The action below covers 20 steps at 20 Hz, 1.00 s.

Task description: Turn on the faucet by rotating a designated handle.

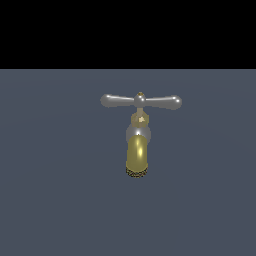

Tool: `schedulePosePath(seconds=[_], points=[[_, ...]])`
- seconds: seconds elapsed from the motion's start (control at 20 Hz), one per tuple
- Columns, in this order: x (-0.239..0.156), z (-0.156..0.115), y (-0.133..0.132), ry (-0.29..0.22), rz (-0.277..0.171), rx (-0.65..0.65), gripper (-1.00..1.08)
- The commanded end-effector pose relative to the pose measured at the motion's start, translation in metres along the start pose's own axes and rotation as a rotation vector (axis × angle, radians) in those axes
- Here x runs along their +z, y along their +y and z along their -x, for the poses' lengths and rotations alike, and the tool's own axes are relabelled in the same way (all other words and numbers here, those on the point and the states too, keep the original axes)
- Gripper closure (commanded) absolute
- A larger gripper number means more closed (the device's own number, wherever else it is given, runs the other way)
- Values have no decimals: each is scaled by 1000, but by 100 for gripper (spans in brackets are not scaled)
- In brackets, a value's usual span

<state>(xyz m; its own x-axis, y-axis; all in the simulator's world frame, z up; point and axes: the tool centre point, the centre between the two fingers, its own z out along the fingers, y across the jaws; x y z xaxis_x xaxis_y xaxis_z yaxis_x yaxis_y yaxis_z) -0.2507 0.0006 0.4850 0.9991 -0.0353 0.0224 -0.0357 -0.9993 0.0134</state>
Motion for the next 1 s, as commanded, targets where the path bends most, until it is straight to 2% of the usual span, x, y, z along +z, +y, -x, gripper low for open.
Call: schedulePosePath(seconds=[0.0, 0.4, 0.95], points=[[4, -2, -4, -1, 0, 22, 108], [26, -15, -26, -3, 0, 146, 108], [70, -49, -63, -8, -1, 389, 108]])
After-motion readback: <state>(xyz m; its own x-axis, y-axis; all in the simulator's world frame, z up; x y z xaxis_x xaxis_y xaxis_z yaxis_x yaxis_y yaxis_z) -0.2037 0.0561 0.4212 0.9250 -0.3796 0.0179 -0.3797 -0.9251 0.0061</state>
